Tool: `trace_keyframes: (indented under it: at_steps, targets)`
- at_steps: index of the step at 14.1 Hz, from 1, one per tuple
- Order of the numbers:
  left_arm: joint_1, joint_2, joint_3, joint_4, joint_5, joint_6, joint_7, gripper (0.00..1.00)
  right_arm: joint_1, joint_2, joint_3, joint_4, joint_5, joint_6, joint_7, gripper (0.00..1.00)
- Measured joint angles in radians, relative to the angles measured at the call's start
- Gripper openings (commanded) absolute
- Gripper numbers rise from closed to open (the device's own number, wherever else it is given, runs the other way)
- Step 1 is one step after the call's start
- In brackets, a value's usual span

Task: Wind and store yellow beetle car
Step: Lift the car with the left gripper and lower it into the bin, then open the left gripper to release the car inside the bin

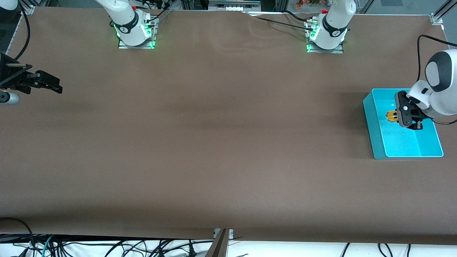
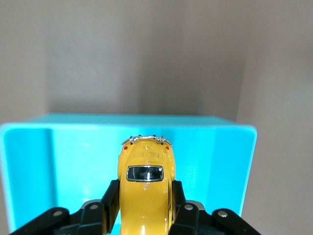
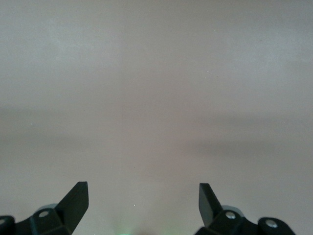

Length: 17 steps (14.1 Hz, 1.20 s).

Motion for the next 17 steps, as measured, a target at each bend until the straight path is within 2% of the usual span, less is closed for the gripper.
trace_keyframes:
  at_steps: [6,9,10,11,12,17]
  targets:
    - [0.086,0.128,0.058,-0.198,0.006,0.33,0.093,0.0,0.0,0.0,0.0,0.0,0.0,0.0,0.0,1.0]
    - [0.087,0.176,0.055,-0.224,0.0,0.361,0.093,0.0,0.0,0.0,0.0,0.0,0.0,0.0,0.0,1.0]
    - [0.086,0.18,0.055,-0.223,-0.006,0.363,0.093,0.09,0.0,0.0,0.0,0.0,0.0,0.0,0.0,1.0]
    - [0.086,0.178,0.055,-0.223,-0.009,0.361,0.093,0.71,0.0,0.0,0.0,0.0,0.0,0.0,0.0,1.0]
    - [0.086,0.178,0.055,-0.223,-0.018,0.361,0.092,1.0,0.0,0.0,0.0,0.0,0.0,0.0,0.0,1.0]
    - [0.069,0.171,0.053,-0.208,-0.088,0.356,0.089,1.0,0.0,0.0,0.0,0.0,0.0,0.0,0.0,1.0]
